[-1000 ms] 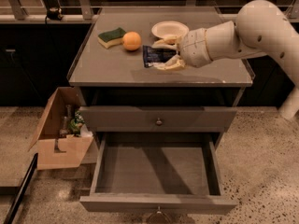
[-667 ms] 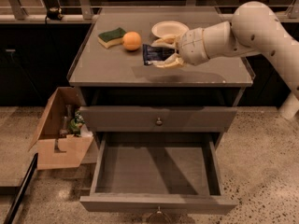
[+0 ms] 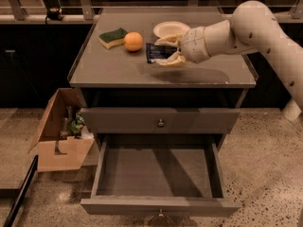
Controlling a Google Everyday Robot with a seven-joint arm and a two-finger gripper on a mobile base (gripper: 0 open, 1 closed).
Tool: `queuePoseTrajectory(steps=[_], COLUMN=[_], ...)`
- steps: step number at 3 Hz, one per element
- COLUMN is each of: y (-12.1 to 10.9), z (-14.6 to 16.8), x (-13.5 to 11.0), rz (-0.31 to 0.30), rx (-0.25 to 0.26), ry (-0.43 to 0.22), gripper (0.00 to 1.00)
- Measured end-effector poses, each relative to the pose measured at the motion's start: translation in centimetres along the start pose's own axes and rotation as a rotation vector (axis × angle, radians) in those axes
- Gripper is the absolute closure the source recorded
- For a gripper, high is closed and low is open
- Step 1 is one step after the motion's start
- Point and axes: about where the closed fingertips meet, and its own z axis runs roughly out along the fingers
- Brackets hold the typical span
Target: Pick rxbar blueberry from middle drawer and place on counter
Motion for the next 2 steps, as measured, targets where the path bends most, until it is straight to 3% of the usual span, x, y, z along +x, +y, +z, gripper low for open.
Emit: queuePoseTrajectory(steps=[1,2], y=[0.01,0.01], z=[0.01,0.01], x=[-0.01,-0.01], rz=[0.0,0.0], rx=[0.0,0.0], ry=[0.0,0.0], gripper=[0.58,0.35])
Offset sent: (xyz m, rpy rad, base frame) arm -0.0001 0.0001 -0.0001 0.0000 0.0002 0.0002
